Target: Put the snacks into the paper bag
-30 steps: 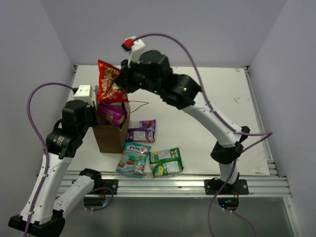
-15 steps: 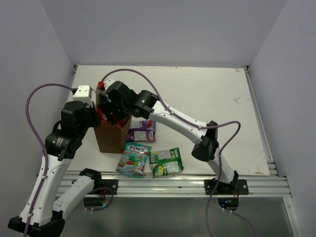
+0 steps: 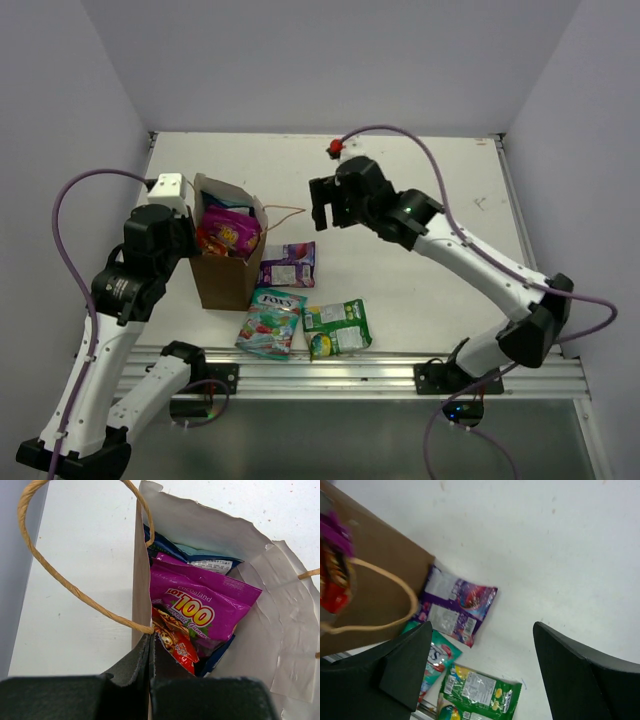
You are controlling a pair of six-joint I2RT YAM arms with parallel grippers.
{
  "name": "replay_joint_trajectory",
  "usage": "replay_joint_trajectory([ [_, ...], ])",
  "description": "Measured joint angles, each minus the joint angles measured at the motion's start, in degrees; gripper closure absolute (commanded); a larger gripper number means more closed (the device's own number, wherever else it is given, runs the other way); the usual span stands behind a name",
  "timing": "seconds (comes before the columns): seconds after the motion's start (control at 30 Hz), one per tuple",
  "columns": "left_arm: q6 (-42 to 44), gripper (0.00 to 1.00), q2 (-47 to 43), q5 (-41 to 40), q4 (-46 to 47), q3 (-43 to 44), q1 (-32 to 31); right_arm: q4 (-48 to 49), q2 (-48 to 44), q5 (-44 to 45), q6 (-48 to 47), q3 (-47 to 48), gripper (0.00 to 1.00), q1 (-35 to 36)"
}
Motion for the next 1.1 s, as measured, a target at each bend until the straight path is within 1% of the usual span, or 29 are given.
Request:
replay_joint_trajectory([
  [0.07, 0.0, 1.0, 0.0, 0.0, 0.0, 0.0, 0.0, 1.9, 2.7, -2.0, 1.5, -5.1, 0.16, -0.7],
  [0.17, 0.0, 1.0, 0.0, 0.0, 0.0, 0.0, 0.0, 5.0, 11.4, -6.8, 3.3, -11.4, 0.2, -0.8],
  [0.2, 0.0, 1.0, 0.0, 0.1, 0.0, 0.0, 0.0, 5.3, 15.3, -9.3, 3.9, -12.9, 0.2, -0.7],
  [0.23, 0.0, 1.0, 0.0, 0.1, 0.0, 0.0, 0.0, 5.5, 17.0, -10.2, 4.0, -13.2, 0.2, -0.7],
  [0.3, 0.0, 1.0, -0.1, 0.1, 0.0, 0.0, 0.0, 6.0, 20.9, -12.3, 4.5, -13.3, 0.2, -0.7],
  [0.4, 0.0, 1.0, -0.2, 0.1, 0.0, 0.0, 0.0, 7.6, 23.0, -14.8, 4.7, -13.1, 0.2, -0.7],
  [0.63, 0.0, 1.0, -0.5, 0.1, -0.1, 0.0, 0.0, 11.2, 30.0, -21.4, 5.1, -7.4, 0.23, -0.7],
  [0.77, 0.0, 1.0, -0.7, 0.1, -0.2, 0.0, 0.0, 11.1, 34.3, -24.0, 5.5, -5.6, 0.24, -0.7],
  [0.8, 0.0, 1.0, -0.7, 0.1, -0.2, 0.0, 0.0, 11.1, 34.3, -24.2, 5.5, -5.2, 0.26, -0.8],
  [0.87, 0.0, 1.0, -0.7, 0.1, -0.3, 0.0, 0.0, 10.9, 34.6, -24.0, 5.4, -4.8, 0.33, -0.9],
  [0.9, 0.0, 1.0, -0.7, 0.1, -0.3, 0.0, 0.0, 10.7, 35.0, -23.9, 5.4, -4.5, 0.65, -0.8],
  [0.93, 0.0, 1.0, -0.8, 0.1, -0.3, 0.0, 0.0, 10.4, 35.5, -23.8, 4.9, -4.0, 0.84, -0.8],
  [0.97, 0.0, 1.0, -0.8, 0.0, -0.3, 0.0, 0.0, 10.4, 35.9, -23.8, 4.9, -3.4, 1.0, -0.8],
  [1.1, 0.0, 1.0, -0.8, -0.1, -0.4, 0.0, 0.0, 8.8, 36.0, -22.6, 5.3, -1.5, 1.0, -0.9],
])
